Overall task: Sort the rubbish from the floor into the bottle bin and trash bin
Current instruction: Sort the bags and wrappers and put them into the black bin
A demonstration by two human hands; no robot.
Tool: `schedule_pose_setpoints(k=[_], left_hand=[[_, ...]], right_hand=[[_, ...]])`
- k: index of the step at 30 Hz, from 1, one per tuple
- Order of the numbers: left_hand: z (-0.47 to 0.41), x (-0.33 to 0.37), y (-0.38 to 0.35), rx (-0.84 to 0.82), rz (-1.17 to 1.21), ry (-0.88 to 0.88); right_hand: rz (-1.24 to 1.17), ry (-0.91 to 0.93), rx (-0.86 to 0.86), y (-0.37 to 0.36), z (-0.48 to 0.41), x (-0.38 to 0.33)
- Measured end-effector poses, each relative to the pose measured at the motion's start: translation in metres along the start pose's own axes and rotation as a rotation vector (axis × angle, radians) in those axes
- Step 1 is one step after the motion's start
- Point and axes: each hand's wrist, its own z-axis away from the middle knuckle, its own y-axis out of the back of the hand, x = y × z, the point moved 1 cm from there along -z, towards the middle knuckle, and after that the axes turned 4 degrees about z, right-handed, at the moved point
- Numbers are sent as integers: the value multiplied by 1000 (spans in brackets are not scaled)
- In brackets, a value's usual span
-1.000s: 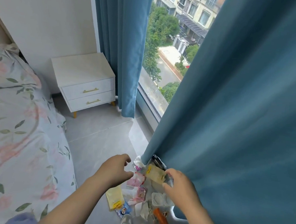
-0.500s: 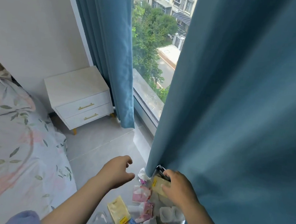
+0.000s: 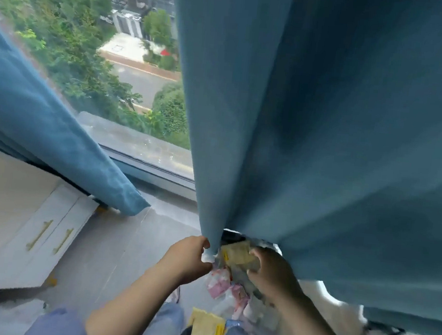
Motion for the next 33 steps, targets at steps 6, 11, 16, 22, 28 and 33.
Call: schedule_pose_setpoints(k=[6, 11, 16, 22, 28, 33], left_hand=[[-30, -9, 18, -197, -217, -250], [-36, -3, 12, -308, -350, -395], [-37, 8, 0, -353, -416, -504], [-33, 12, -31, -337, -465, -548], [-42, -3, -70, -351, -473, -554], [-77, -25, -110, -435, -529, -567]], right_hand=[[-206, -330, 142, -28, 23, -27], [-362, -498, 223, -48, 51, -34], [-483, -619, 292, -65, 78, -29], [-525, -670, 296, -100, 92, -17], [-574, -732, 272, -147, 99, -6], [-597, -827, 259, -198, 86, 1]])
